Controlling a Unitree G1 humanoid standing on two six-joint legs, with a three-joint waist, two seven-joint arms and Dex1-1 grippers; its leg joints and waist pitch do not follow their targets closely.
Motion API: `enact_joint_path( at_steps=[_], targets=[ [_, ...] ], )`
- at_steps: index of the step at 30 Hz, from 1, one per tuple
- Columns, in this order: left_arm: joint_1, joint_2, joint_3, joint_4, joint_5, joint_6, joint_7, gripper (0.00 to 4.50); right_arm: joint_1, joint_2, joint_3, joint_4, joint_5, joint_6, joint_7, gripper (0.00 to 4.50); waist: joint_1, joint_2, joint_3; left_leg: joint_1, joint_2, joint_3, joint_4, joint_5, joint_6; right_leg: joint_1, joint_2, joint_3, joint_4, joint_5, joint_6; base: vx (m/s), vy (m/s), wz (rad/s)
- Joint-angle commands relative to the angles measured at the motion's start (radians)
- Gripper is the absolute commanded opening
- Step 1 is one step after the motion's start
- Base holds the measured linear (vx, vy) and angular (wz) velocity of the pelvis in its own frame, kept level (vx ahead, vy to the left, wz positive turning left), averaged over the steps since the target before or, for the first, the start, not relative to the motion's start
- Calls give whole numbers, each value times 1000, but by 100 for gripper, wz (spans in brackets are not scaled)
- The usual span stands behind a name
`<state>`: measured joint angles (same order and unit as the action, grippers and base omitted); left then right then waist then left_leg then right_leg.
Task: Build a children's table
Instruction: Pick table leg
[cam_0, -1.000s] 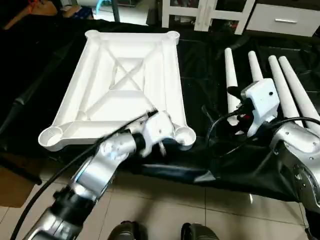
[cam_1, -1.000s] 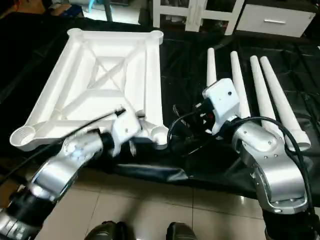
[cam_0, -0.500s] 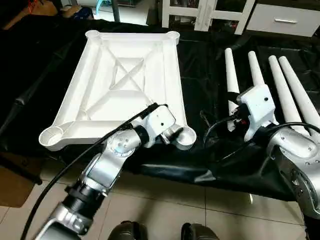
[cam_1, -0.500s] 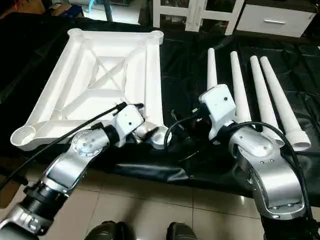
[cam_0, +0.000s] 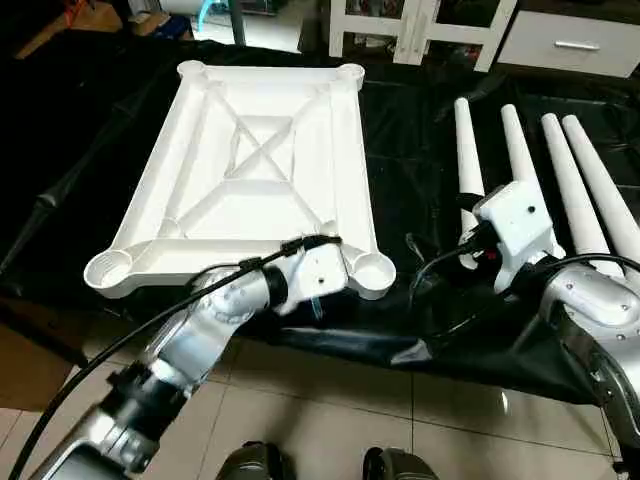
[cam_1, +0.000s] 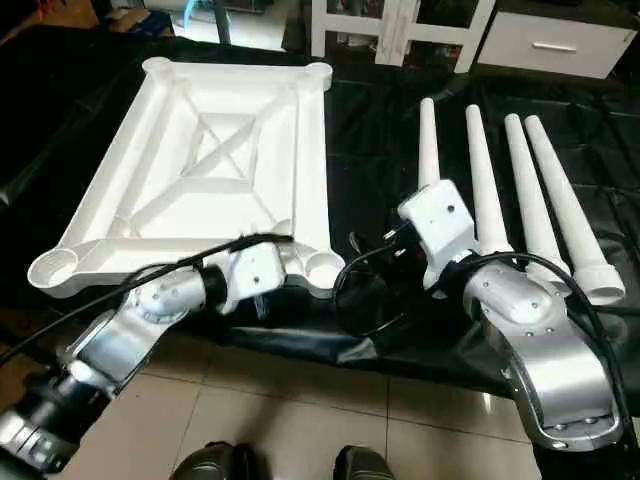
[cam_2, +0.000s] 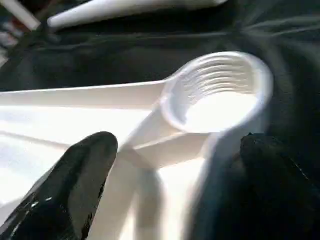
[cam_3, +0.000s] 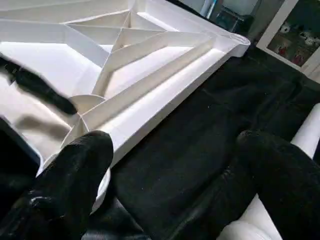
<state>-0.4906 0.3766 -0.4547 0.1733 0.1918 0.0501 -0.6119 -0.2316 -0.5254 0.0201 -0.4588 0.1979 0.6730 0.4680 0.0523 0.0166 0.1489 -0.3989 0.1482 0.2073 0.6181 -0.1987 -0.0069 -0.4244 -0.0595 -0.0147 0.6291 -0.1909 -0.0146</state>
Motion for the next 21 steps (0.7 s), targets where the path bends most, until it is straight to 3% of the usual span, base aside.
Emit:
enact_joint_path(
  at_steps=[1,9,21],
  targets=[
    [-11,-10,-11,16,22,-2,36,444,7,-12,7,-16,-9,-4,5,450,-1,-5,-86,32,81,-47,-77,-68,51,57,-88,48,-62,26,-253,0,0,0],
    [-95,-85,5,180,122,17,195,444,8,-12,11,-13,-20,-4,-5,450,0,-4,-85,32,81,-48,-75,-89,58,57,-89,48,-68,-2,-260,0,0,0],
    [-132,-39,44,325,178,11,288,444,28,4,2,-36,-20,9,-25,450,-14,-1,-79,30,81,-53,-80,-135,50,55,-90,48,-76,-50,-259,0,0,0]
  ],
)
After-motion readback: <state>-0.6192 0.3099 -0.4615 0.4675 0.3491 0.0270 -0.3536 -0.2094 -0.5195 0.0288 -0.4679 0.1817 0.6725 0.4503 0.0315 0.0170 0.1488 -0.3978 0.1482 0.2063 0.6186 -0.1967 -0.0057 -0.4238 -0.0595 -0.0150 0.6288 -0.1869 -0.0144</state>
